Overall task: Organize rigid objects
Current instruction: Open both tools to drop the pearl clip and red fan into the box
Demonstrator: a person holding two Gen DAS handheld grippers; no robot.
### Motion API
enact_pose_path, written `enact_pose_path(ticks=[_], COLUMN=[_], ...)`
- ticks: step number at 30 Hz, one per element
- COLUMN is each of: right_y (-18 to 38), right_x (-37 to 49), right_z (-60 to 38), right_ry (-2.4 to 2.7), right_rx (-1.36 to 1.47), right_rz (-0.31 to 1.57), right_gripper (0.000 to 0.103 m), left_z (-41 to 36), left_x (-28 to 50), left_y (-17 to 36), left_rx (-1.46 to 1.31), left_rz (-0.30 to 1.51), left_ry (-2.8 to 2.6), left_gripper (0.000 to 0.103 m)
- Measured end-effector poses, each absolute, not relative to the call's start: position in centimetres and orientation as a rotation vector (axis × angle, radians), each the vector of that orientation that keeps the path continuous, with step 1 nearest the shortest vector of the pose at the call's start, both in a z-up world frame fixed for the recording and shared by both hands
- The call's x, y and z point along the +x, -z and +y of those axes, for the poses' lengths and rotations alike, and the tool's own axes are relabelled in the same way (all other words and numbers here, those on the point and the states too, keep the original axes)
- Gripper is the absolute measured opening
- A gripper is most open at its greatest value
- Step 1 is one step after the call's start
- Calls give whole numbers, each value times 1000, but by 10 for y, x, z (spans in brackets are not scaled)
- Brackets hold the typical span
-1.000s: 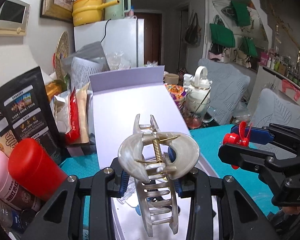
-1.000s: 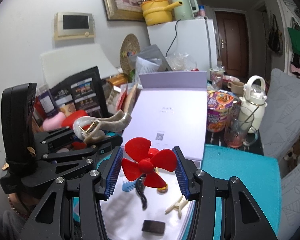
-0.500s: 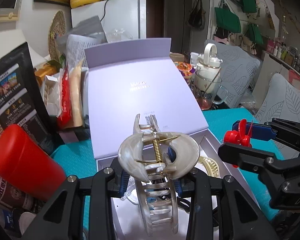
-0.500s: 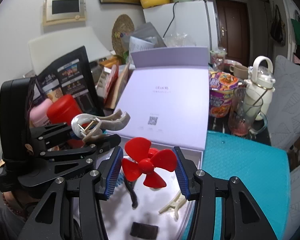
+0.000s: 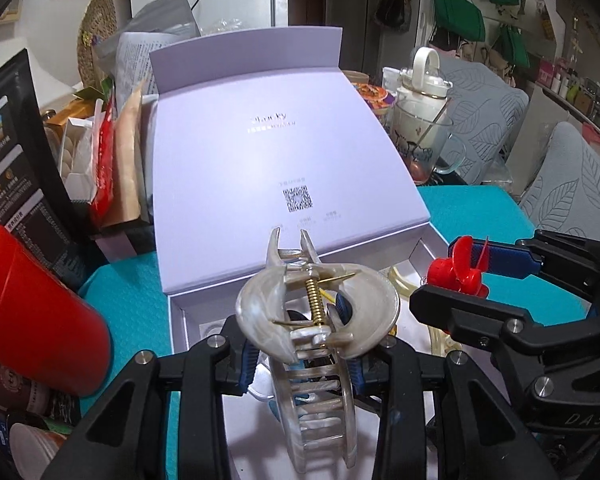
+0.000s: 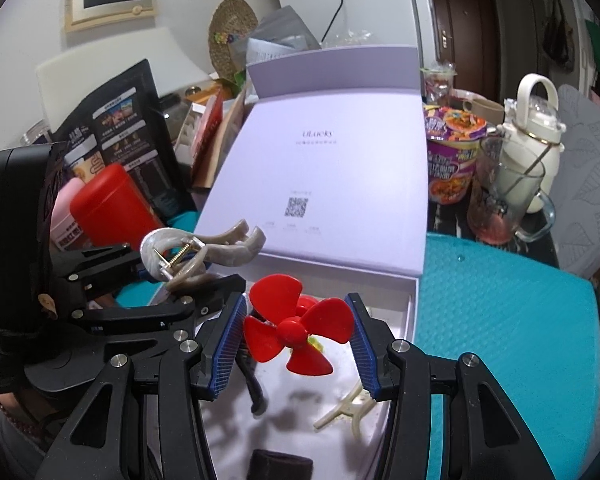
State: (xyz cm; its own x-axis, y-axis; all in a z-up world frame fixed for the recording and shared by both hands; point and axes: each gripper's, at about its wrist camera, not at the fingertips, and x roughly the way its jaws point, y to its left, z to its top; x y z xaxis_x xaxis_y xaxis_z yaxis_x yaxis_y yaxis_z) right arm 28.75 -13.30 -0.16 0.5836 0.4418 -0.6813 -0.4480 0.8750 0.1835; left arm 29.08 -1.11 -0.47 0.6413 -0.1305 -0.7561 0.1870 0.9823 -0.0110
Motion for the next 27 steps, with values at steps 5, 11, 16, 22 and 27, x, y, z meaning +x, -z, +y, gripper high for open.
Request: enact_pose_path(ticks=[5,11,16,22,27], right_y=[9,21,28,34,36], right_x=[293,300,303,308,310], right_z=[-132,-132,-131,-132,-132], right_ry=[-510,-508,-466,-465,-456], right_rx=[-12,-10,-40,-22,-16], right_rz=[813,855,873,909,920], right_gripper=[50,50,50,50,50], left_z=[-12,-13,-15,-9,-12], left_x=[294,300,301,305,303], left_y=[13,25,30,39,41], left_rx=[75,74,92,40,56], left_rz=[884,921,939,991,1001], left_ry=[177,172,162,178,175], left_gripper=[35,35,35,35,35])
